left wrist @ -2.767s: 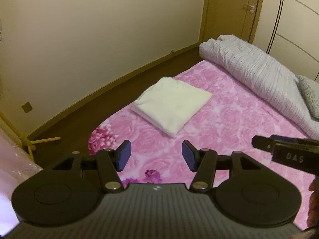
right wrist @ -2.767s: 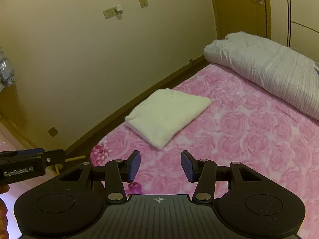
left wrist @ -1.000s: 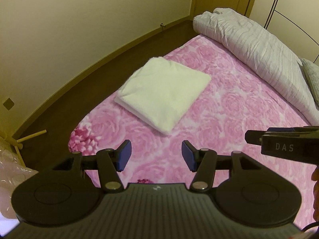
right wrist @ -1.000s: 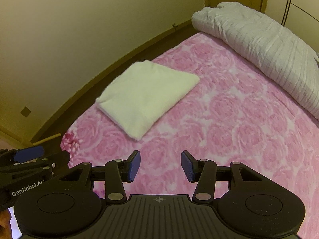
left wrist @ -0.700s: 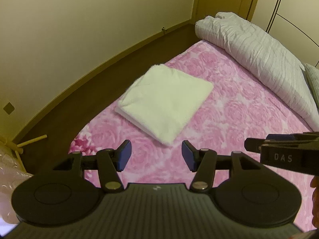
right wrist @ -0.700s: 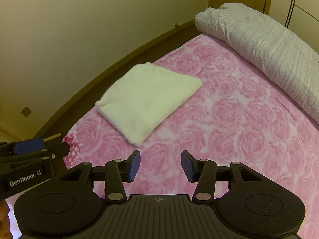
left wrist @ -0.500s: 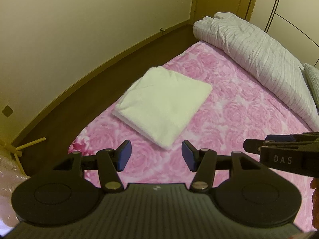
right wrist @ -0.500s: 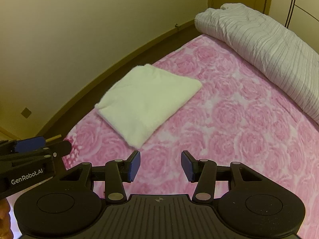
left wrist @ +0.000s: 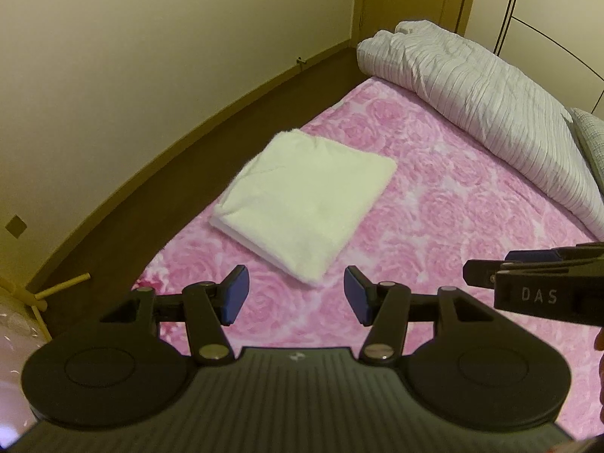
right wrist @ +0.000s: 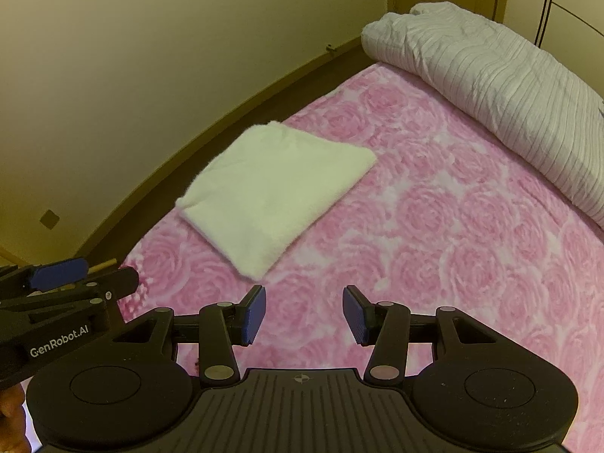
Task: Fold clothes
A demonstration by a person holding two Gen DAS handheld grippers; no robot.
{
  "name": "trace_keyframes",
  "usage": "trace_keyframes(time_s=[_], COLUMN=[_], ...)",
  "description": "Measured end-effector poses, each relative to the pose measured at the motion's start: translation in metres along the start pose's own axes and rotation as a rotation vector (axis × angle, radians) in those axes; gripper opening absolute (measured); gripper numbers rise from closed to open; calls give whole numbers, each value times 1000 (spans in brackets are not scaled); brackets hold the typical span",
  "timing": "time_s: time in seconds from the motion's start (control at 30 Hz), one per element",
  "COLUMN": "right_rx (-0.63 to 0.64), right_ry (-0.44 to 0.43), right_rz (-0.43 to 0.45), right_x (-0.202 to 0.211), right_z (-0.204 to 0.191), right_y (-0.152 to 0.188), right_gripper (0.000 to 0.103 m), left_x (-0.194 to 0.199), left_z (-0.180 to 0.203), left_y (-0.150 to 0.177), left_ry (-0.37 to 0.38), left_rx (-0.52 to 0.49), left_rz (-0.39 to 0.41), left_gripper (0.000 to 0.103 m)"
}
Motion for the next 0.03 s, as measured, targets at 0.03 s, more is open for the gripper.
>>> trace_keyframes(time_s=[0.03], right_rx=[1], right_ry=[-3], right_rz=[4], right_x=[2], right_z=[0], right_y=[1], right_gripper=[49], left_x=[2], left_z=[0], left_y=[1], left_ry=[0], left_rx=[2], left_rz=[-2], left_gripper=[52])
Point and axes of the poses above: each gripper's, at about its wrist camera, not at the fingertips, and x roughly against the way its jaws point, z to its right, y to its underside, the point moved 1 cm from there along -x, roughly the way its jaws point, and after that the axes turned 5 degrees about -y, right-handed, at the moved point
